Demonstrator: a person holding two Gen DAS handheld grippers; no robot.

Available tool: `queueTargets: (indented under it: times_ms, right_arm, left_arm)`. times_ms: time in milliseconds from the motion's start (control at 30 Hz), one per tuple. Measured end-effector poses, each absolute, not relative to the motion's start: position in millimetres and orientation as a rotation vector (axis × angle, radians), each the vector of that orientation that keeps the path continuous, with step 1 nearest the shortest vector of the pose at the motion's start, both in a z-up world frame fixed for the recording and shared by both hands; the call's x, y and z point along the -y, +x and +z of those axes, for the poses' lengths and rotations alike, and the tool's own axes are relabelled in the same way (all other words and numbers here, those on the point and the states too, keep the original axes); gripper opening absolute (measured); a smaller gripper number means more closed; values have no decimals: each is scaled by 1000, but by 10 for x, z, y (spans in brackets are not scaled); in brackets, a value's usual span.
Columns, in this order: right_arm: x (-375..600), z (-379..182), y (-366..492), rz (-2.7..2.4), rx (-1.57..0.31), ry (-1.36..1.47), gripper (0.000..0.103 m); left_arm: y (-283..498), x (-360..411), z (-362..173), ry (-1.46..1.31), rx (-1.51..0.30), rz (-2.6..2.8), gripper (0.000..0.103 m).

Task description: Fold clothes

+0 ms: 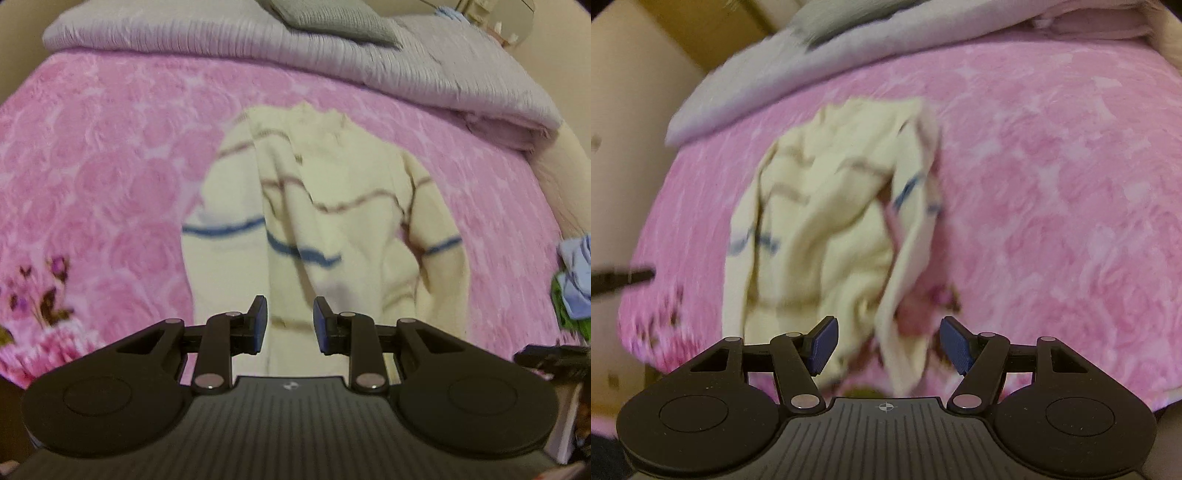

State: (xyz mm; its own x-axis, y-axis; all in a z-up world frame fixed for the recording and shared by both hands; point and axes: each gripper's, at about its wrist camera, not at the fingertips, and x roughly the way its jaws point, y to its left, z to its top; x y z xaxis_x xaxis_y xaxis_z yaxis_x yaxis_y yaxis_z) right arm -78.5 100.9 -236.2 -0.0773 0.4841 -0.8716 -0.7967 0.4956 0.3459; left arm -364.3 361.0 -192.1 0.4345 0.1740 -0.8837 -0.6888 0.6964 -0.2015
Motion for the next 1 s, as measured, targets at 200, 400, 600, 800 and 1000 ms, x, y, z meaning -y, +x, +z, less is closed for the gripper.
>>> queueTargets:
  times_ms: [200, 400, 600, 800, 1000]
  right_arm:
    - [-937, -2862, -1287, 1146, -1171, -560, 66]
    - [-1000, -3448, -1499, 1181, -986, -689, 60]
    - [-1021, -3783, -1233, 1245, -994, -536, 7]
    - [-570, -3338, -218, 1156, -1117, -188, 6]
    - [350, -2797, 1370, 827, -1149, 249, 6]
  left_arm:
    - [-3693, -3354, -2316, -637, -1037, 545, 23]
    - [-3636, -3147, -2824, -700, -1048, 567, 23]
    - [-3590, -3022, -3093, -716, -1039, 626, 23]
    - [-3580, -2959, -3030, -715, -1021, 674, 23]
    - [-3423, -2948, -2875, -713, -982, 698, 23]
